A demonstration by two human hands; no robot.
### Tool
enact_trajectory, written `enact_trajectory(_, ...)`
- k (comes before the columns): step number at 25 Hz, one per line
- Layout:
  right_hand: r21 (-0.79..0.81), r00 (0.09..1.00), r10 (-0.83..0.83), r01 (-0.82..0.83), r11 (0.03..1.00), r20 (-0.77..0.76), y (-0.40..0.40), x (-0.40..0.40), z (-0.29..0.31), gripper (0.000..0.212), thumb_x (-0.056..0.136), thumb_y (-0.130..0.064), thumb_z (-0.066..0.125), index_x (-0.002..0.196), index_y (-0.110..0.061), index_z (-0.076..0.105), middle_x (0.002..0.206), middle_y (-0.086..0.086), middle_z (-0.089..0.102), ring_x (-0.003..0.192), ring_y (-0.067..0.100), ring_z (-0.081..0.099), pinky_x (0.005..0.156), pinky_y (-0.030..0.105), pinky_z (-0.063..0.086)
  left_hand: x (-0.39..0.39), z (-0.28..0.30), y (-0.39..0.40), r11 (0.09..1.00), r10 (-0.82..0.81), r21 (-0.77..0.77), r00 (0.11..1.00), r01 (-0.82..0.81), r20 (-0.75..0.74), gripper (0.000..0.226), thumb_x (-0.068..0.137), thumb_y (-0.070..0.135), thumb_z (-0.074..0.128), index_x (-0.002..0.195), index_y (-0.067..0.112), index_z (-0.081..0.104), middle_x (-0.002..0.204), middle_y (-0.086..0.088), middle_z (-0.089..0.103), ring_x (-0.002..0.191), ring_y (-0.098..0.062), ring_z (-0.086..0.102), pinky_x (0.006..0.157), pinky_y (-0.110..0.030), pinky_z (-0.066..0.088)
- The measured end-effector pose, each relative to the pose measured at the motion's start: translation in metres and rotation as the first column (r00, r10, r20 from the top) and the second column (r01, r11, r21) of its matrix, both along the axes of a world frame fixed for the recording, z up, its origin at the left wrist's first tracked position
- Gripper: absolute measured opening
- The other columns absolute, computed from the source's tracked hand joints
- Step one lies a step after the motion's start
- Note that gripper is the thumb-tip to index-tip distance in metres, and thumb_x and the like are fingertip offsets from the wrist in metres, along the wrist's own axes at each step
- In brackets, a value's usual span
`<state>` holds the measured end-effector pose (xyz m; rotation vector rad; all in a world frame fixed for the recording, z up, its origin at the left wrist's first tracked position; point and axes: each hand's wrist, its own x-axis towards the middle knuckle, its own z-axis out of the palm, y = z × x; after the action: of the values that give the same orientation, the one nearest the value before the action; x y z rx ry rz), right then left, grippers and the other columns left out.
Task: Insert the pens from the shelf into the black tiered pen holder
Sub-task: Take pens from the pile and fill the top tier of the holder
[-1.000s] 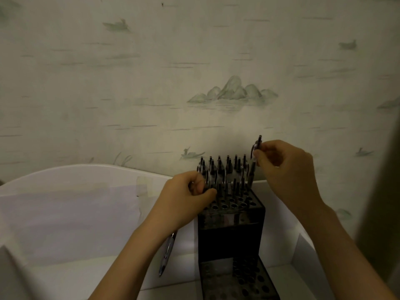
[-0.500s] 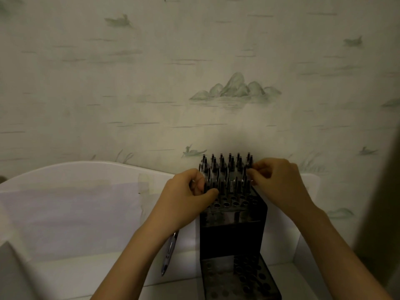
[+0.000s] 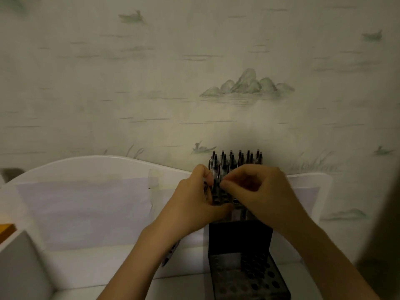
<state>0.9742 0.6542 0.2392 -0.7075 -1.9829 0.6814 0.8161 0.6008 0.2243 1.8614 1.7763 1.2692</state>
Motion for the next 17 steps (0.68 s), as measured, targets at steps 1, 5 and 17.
enact_trajectory(1,-0.053,0.996,0.084,-0.083,0.995,0.012,-0.004,-0.007,-0.004,0.008,0.080,-0.023,0.075,0.089,-0.024,0.075,0.077,-0.008,0.074,0.072,0.009,0.070,0.071,0.032,0.060,0.000,0.000,-0.001,1.000,-0.003,-0.015,1.000,0.002,-0.025,0.052,0.066,0.027,0.084,0.093,0.020,0.040,0.059,0.005,0.056,0.046,-0.003,0.048,0.048,-0.022,0.044)
enact_trajectory(5,-0.178,0.973,0.233,-0.230,0.957,-0.006,-0.007,-0.018,-0.014,0.014,0.081,-0.015,0.075,0.094,-0.021,0.076,0.084,-0.003,0.076,0.079,0.011,0.071,0.078,0.029,0.059,-0.005,-0.002,-0.006,0.998,0.016,-0.053,0.995,-0.022,-0.103,0.060,0.065,0.024,0.082,0.101,0.023,0.034,0.077,0.001,0.066,0.064,-0.012,0.065,0.061,-0.033,0.057)
enact_trajectory(17,-0.320,0.840,0.085,-0.295,0.900,-0.536,0.000,-0.015,0.005,0.010,0.089,0.003,0.056,0.088,-0.003,0.064,0.083,0.016,0.073,0.079,0.032,0.071,0.074,0.039,0.059,-0.015,-0.002,-0.020,0.993,0.103,-0.014,0.941,-0.114,-0.323,0.035,0.077,0.050,0.068,0.093,0.035,0.041,0.069,0.012,0.056,0.059,-0.003,0.053,0.054,-0.026,0.044)
